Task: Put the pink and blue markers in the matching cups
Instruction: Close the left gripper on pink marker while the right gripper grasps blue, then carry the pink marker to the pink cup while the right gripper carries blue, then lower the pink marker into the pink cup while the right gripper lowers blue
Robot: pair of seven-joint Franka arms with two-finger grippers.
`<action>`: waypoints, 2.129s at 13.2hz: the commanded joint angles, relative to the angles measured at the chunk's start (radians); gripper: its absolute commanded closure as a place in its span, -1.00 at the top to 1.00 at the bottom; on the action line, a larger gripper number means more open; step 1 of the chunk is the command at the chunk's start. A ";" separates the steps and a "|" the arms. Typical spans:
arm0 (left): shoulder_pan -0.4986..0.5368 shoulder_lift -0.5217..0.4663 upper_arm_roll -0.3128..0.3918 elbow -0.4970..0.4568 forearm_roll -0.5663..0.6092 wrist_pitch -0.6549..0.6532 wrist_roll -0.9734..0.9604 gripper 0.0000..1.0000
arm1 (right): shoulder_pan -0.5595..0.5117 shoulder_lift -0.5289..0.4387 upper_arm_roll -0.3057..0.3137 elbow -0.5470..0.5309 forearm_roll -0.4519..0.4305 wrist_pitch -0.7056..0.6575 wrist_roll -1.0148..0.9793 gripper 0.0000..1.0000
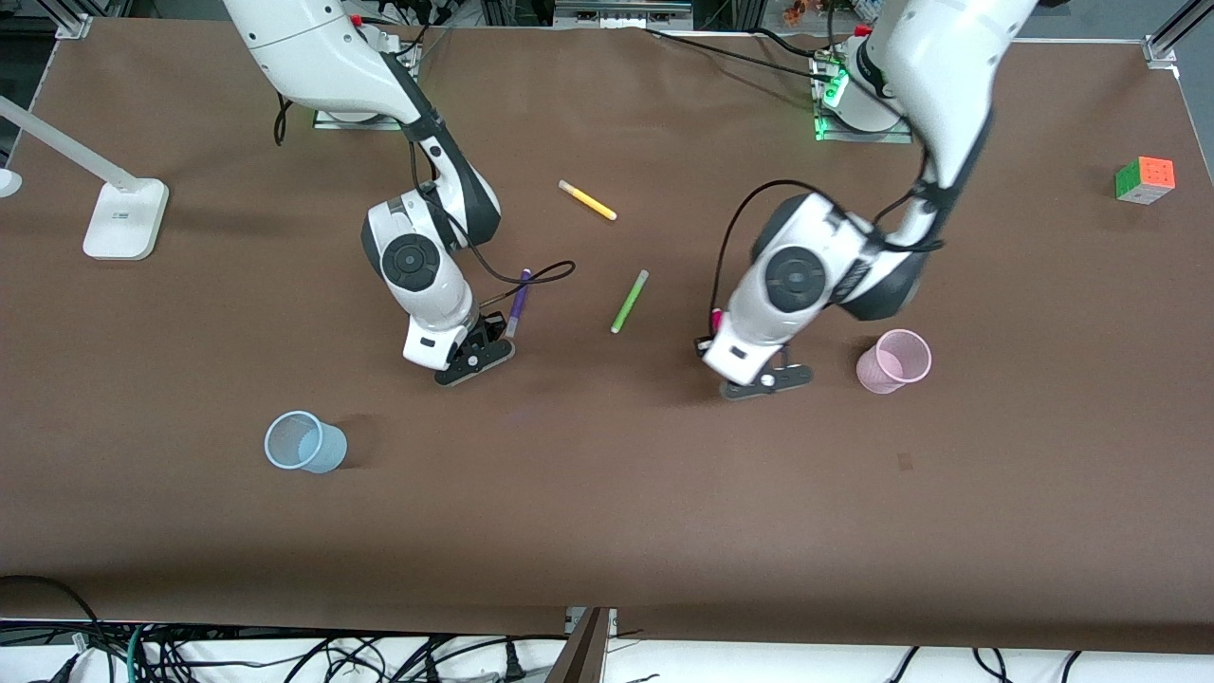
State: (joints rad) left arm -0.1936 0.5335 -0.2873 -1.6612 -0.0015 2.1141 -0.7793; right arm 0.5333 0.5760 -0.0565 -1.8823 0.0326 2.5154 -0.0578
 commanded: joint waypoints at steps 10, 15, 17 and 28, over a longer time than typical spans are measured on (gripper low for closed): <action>0.466 -0.017 -0.009 0.121 -0.747 -0.481 0.150 -1.00 | -0.174 -0.056 -0.059 0.339 0.180 -0.444 -0.678 -0.71; 0.628 0.090 -0.009 0.097 -0.766 -0.650 0.333 -1.00 | -0.341 -0.056 -0.059 0.342 0.537 -0.509 -1.202 -0.71; 0.675 0.143 -0.009 0.077 -0.766 -0.664 0.428 -1.00 | -0.374 -0.056 -0.059 0.345 0.598 -0.547 -1.336 -0.71; 0.747 0.244 0.002 0.077 -0.755 -0.677 0.591 -1.00 | -0.507 0.002 -0.055 0.382 0.747 -0.681 -1.996 -0.71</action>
State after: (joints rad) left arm 0.5462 0.7767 -0.2802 -1.5869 -0.7359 1.4518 -0.2096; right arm 0.0511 0.5582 -0.1278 -1.5300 0.7471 1.8583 -1.9768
